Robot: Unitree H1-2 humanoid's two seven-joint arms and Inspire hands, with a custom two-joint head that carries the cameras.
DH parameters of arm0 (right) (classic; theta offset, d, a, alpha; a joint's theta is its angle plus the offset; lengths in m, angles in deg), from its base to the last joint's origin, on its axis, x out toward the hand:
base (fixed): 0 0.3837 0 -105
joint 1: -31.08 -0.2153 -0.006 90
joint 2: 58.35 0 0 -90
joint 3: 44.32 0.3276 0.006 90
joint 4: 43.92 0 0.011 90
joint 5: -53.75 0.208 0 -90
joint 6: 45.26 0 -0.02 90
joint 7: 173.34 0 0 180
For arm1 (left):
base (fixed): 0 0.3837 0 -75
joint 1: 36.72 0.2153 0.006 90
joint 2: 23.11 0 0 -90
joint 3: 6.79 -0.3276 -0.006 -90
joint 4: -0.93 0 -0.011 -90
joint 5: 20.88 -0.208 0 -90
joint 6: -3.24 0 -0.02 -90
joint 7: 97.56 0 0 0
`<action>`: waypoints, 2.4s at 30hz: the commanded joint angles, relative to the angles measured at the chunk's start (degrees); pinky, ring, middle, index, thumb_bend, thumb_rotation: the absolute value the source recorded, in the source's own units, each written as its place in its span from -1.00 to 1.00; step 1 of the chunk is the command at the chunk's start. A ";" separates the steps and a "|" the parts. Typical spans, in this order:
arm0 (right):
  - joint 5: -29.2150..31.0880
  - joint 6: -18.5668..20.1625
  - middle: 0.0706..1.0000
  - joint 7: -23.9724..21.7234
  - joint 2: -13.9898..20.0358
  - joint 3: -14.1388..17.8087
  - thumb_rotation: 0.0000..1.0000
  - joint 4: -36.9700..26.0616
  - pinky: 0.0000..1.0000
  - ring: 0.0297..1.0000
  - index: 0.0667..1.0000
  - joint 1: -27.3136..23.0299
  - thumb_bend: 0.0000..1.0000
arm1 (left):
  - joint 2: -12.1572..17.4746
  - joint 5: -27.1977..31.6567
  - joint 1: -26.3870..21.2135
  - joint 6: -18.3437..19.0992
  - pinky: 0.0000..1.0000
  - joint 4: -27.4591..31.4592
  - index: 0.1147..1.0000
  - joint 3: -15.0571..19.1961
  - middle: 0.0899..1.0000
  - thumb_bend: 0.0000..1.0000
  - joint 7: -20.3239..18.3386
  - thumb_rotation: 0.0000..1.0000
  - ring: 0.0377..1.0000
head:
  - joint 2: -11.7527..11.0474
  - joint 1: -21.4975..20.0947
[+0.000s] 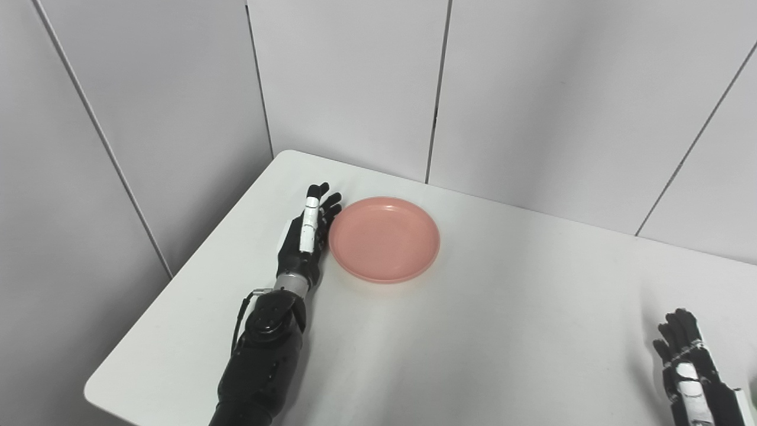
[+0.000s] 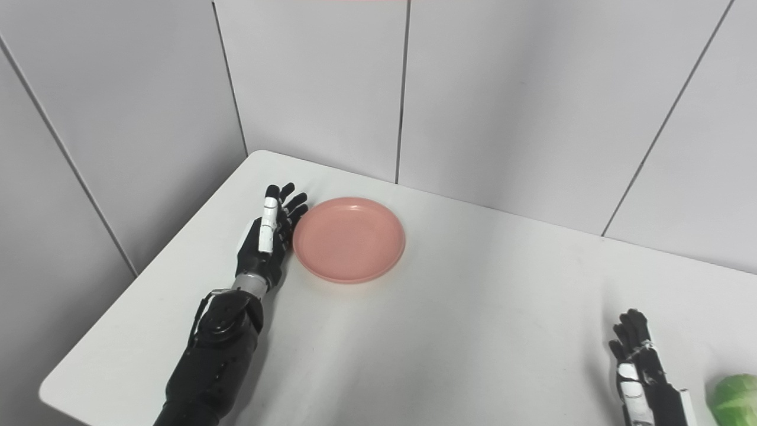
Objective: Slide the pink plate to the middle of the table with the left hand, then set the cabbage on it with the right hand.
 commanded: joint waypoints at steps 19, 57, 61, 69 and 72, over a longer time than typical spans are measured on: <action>-0.62 0.17 1.00 2.20 -1.80 -0.33 0.45 -1.84 1.00 1.00 0.95 0.46 0.70 | -3.44 -1.37 -3.67 -2.59 1.00 -5.44 0.88 -4.54 0.84 0.59 -3.08 1.00 0.89 | 0.13 -4.64; -9.92 7.43 0.84 7.05 -3.80 -4.34 0.46 -12.90 1.00 0.83 0.89 3.34 0.32 | -6.07 -3.07 4.89 -1.58 0.94 3.64 0.84 -15.36 0.81 0.66 -15.96 0.97 0.84 | 8.28 -27.51; -11.58 7.20 0.83 7.63 -4.69 -5.05 0.51 -13.08 0.89 0.78 0.88 3.30 0.33 | -5.42 -2.47 5.47 -0.74 0.99 4.81 0.85 -15.40 0.83 0.64 -17.07 0.98 0.87 | 8.77 -30.12; -14.32 7.70 0.84 9.08 -6.09 -6.66 0.57 -13.24 0.90 0.82 0.89 2.89 0.41 | -4.70 -1.94 6.90 0.20 0.95 7.48 0.85 -15.29 0.83 0.60 -18.57 1.00 0.86 | 9.66 -33.81; -15.17 8.46 0.84 9.68 -6.86 -7.07 0.57 -13.35 0.91 0.81 0.88 2.52 0.42 | -4.34 -0.52 7.21 1.25 0.99 8.17 0.86 -15.17 0.84 0.60 -19.95 1.00 0.89 | 10.01 -35.17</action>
